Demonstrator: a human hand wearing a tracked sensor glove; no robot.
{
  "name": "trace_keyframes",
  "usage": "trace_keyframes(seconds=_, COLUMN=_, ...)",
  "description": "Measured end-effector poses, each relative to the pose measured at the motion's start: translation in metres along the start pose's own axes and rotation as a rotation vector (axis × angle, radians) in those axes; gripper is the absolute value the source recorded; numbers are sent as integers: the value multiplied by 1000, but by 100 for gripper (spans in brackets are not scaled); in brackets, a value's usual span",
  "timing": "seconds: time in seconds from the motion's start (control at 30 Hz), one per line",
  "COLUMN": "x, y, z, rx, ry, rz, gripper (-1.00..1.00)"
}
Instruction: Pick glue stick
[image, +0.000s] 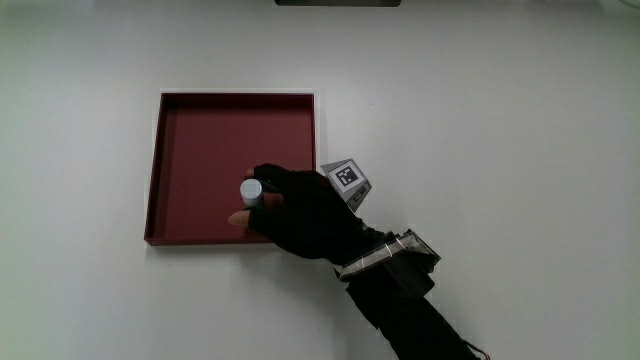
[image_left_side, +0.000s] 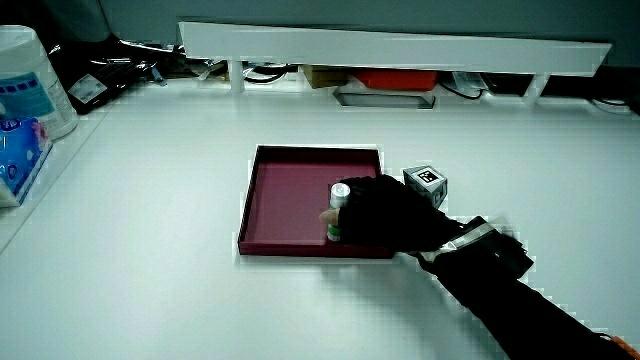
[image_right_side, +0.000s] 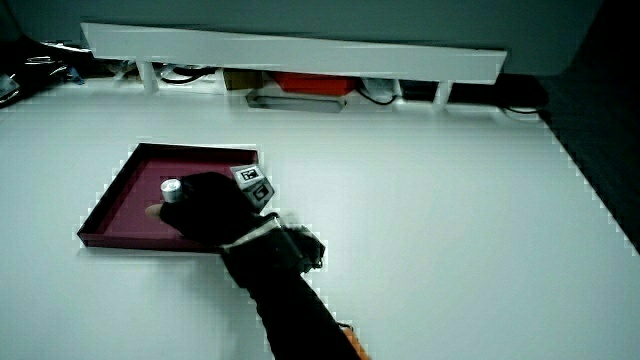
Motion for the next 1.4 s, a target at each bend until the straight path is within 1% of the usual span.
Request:
trace_keyframes(seconds=0.07, x=1, y=0, z=0, rx=12, ry=10, rz=0, gripper=58)
trace_keyframes(seconds=0.1, x=2, y=0, z=0, rx=17, ry=24, rz=17, gripper=61)
trace_keyframes(seconds=0.13, x=2, y=-1, z=0, rx=19, ry=30, rz=9, gripper=64)
trace_keyframes(seconds=0.2, x=3, y=0, z=-1, rx=14, ry=37, rz=16, gripper=70)
trace_keyframes(seconds=0.23, x=2, y=0, z=-1, rx=24, ry=35, rz=32, gripper=73)
trace_keyframes(seconds=0.27, x=2, y=-1, z=-1, rx=27, ry=32, rz=9, gripper=76)
trace_keyframes(seconds=0.3, x=2, y=-1, z=-1, rx=32, ry=37, rz=11, gripper=79)
trace_keyframes(seconds=0.33, x=5, y=0, z=-1, rx=35, ry=37, rz=33, gripper=82)
trace_keyframes(seconds=0.37, x=2, y=-2, z=-1, rx=43, ry=38, rz=26, gripper=85)
trace_keyframes(seconds=0.4, x=2, y=-2, z=-1, rx=49, ry=25, rz=39, gripper=88)
trace_keyframes(seconds=0.47, x=0, y=-2, z=-2, rx=47, ry=1, rz=47, gripper=94)
trace_keyframes(seconds=0.53, x=-1, y=-3, z=-3, rx=49, ry=2, rz=57, gripper=100)
trace_keyframes(seconds=0.57, x=-1, y=-4, z=-2, rx=48, ry=20, rz=67, gripper=100)
trace_keyframes(seconds=0.6, x=0, y=-4, z=-1, rx=53, ry=21, rz=61, gripper=100)
trace_keyframes(seconds=0.63, x=0, y=-4, z=-1, rx=53, ry=26, rz=65, gripper=100)
trace_keyframes(seconds=0.67, x=-1, y=-5, z=1, rx=55, ry=19, rz=67, gripper=100)
trace_keyframes(seconds=0.7, x=-1, y=-5, z=2, rx=55, ry=27, rz=73, gripper=100)
trace_keyframes(seconds=0.73, x=-3, y=-6, z=3, rx=53, ry=34, rz=66, gripper=100)
trace_keyframes(seconds=0.77, x=-4, y=-7, z=5, rx=58, ry=33, rz=88, gripper=100)
trace_keyframes(seconds=0.83, x=-12, y=-11, z=8, rx=49, ry=36, rz=87, gripper=100)
trace_keyframes(seconds=0.9, x=-17, y=-15, z=12, rx=41, ry=46, rz=102, gripper=100)
trace_keyframes(seconds=0.93, x=-17, y=-16, z=16, rx=46, ry=36, rz=107, gripper=100)
trace_keyframes(seconds=0.97, x=-20, y=-19, z=18, rx=43, ry=54, rz=118, gripper=100)
trace_keyframes(seconds=1.0, x=-24, y=-22, z=21, rx=45, ry=52, rz=122, gripper=100)
trace_keyframes(seconds=1.03, x=-27, y=-26, z=25, rx=49, ry=15, rz=122, gripper=100)
trace_keyframes(seconds=1.07, x=-31, y=-29, z=27, rx=49, ry=26, rz=137, gripper=100)
trace_keyframes(seconds=1.1, x=-34, y=-32, z=30, rx=53, ry=13, rz=138, gripper=100)
trace_keyframes(seconds=1.17, x=-40, y=-39, z=35, rx=56, ry=7, rz=143, gripper=100)
trace_keyframes(seconds=1.2, x=-43, y=-43, z=36, rx=46, ry=46, rz=125, gripper=100)
trace_keyframes(seconds=1.23, x=-45, y=-46, z=39, rx=49, ry=46, rz=140, gripper=100)
trace_keyframes(seconds=1.27, x=-48, y=-49, z=42, rx=49, ry=43, rz=136, gripper=100)
trace_keyframes(seconds=1.4, x=-54, y=-62, z=52, rx=57, ry=7, rz=147, gripper=100)
